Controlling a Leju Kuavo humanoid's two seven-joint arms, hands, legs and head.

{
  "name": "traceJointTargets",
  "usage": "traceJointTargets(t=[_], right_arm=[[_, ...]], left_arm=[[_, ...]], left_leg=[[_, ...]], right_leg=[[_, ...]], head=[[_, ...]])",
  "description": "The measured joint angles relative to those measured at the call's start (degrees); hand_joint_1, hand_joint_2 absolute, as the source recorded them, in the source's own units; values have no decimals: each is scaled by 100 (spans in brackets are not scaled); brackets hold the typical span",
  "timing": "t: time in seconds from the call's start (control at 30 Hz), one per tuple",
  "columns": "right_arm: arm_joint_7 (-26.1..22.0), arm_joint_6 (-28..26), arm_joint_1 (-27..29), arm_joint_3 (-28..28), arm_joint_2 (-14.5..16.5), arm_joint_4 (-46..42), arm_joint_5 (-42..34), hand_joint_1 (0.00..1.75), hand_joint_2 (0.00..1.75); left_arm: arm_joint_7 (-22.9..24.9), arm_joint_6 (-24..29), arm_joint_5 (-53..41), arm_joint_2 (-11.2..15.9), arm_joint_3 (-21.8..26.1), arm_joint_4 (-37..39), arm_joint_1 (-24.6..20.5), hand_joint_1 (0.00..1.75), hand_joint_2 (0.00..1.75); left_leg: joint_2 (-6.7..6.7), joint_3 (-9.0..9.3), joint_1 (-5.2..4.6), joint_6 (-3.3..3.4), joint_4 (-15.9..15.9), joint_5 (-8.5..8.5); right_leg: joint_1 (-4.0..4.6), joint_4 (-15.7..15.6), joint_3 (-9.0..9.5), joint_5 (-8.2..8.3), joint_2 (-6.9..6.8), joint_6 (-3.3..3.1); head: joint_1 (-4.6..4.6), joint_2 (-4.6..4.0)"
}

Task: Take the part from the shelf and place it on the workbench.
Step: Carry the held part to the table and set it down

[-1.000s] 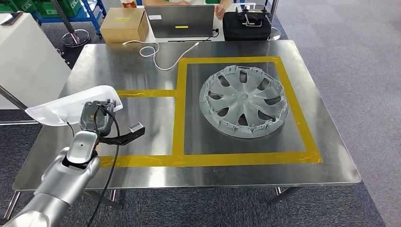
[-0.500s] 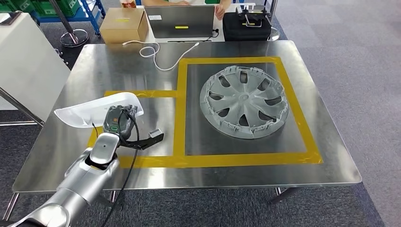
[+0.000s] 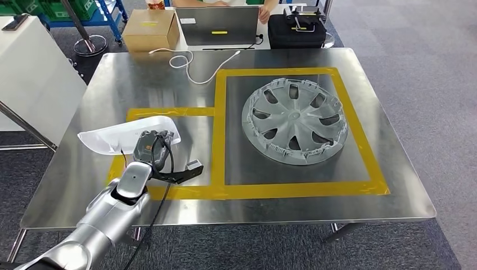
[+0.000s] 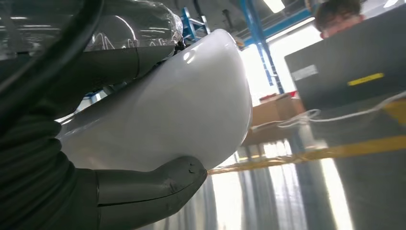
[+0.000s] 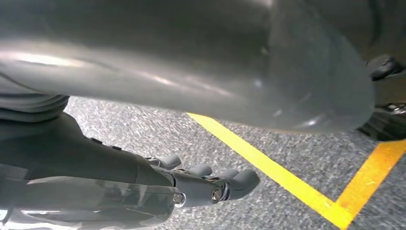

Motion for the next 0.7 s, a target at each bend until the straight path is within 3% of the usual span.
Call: traceJointTargets(t=[0.07,0.13,0.2,0.27,0.3,0.33,0.37,0.43,0.47,0.6,0.63,0.7], right_arm=[[14,6,0,4,15,0,1,0,0],[17,8,2,8,30,0,2,0,0],[13,7,4,10,33,0,2,0,0],[5,7,4,11,37,0,2,0,0],[2,8,4,13,42,0,2,0,0],[-1,8,3,15,48,0,2,0,0],[-2,8,4,17,57,0,2,0,0],[-1,9,5,22,78,1,2,0,0],[-1,10,5,24,85,2,2,0,0],[1,17,1,31,104,2,2,0,0],[1,17,2,32,105,2,2,0,0],[1,16,9,34,106,2,2,0,0]], left_arm=[[-75,76,0,-4,1,37,24,0,175],[-181,171,1,-5,12,75,45,0,175],[-318,238,1,-5,31,116,101,0,175],[-447,275,0,-5,46,147,200,0,175],[-494,293,0,-5,51,156,245,0,175],[-522,317,0,-5,52,161,276,0,175],[-532,343,0,-5,52,162,292,0,175],[-516,397,0,-5,50,162,296,0,175],[-503,420,0,-7,48,162,295,0,175],[-513,448,0,-24,47,138,299,0,175],[-540,445,0,-31,54,129,303,0,131],[-600,440,0,-45,69,122,322,0,44]], left_leg=[[-2,2,7,-57,17,-29],[-2,-122,26,-128,325,-235],[0,-454,59,-190,1047,-600],[1,-731,87,-223,1596,-756],[1,-733,94,-226,1569,-670],[2,-619,99,-217,1308,-486],[4,-429,100,-196,896,-266],[6,-94,75,-137,190,-4],[5,-20,60,-110,29,27],[8,47,63,28,-103,69],[13,66,76,66,-144,93],[19,67,77,112,-169,113]], right_leg=[[-19,-34,15,17,0,-55],[-48,-79,44,37,-9,-117],[-51,-86,54,35,-12,-150],[-48,-76,56,25,-8,-156],[-49,-68,59,18,-5,-154],[-49,-59,67,7,-2,-145],[-50,-51,76,-4,-1,-132],[-34,-42,82,-21,-4,-87],[-30,-45,83,-21,-6,-59],[-41,-27,107,-65,-12,72],[-43,136,41,-181,-12,91],[-51,804,-269,-556,-11,115]], head=[[1,0],[-22,0],[-45,0],[-45,0],[-45,0],[-46,0],[-46,0],[-43,0],[-41,0],[-35,0],[-31,0],[-28,0]])
